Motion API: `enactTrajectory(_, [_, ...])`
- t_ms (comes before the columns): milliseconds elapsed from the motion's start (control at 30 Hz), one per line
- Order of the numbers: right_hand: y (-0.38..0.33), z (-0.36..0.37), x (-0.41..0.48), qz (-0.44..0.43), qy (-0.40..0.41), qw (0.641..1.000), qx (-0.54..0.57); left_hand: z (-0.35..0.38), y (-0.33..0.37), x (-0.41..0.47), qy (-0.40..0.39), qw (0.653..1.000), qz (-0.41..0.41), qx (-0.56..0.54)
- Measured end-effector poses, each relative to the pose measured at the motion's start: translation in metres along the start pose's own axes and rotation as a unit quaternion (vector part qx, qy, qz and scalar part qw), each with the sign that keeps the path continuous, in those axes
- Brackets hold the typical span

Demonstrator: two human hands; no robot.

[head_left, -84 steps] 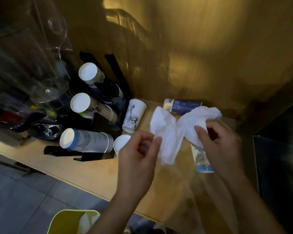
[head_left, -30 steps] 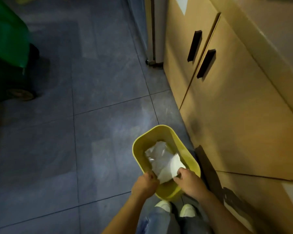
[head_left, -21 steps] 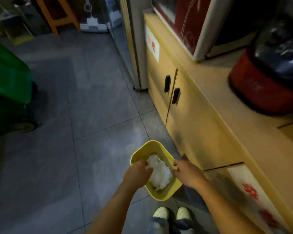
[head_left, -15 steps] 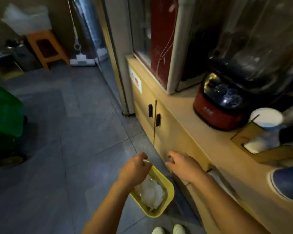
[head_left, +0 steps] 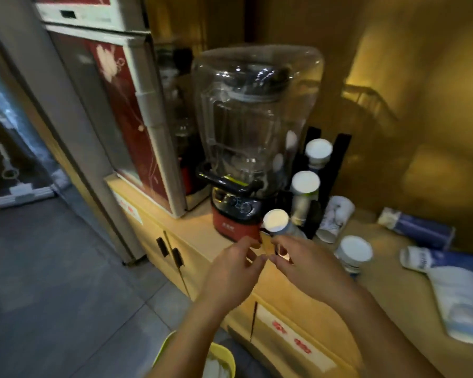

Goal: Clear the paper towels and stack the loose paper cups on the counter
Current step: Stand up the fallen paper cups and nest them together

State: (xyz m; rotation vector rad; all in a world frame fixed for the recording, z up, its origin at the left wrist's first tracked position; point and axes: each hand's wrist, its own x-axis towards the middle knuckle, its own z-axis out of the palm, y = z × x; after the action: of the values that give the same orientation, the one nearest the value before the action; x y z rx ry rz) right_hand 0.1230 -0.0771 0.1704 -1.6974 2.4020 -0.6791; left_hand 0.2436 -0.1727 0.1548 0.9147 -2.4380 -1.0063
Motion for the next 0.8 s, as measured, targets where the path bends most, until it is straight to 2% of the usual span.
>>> enactTrajectory(233, [0.065, -0.054, -0.042, 0.105, 0.063, 0.993, 0.002, 0.055, 0.075, 0.022, -0.066, 0.992, 0.086, -0.057])
enactTrajectory(467, [0.150, -0.092, -0.077, 0.233, 0.064, 0.970, 0.026, 0.134, 0.150, 0.045, -0.128, 0.981, 0.141, -0.046])
enactTrajectory(667, [0.235, -0.108, -0.106, 0.314, 0.086, 0.945, 0.009, 0.189, 0.185, 0.086, -0.132, 0.983, 0.127, -0.034])
enactTrajectory(800, [0.288, -0.103, -0.119, 0.362, 0.079, 0.929, -0.005, 0.220, 0.190, 0.122, -0.138, 0.988, 0.073, -0.013])
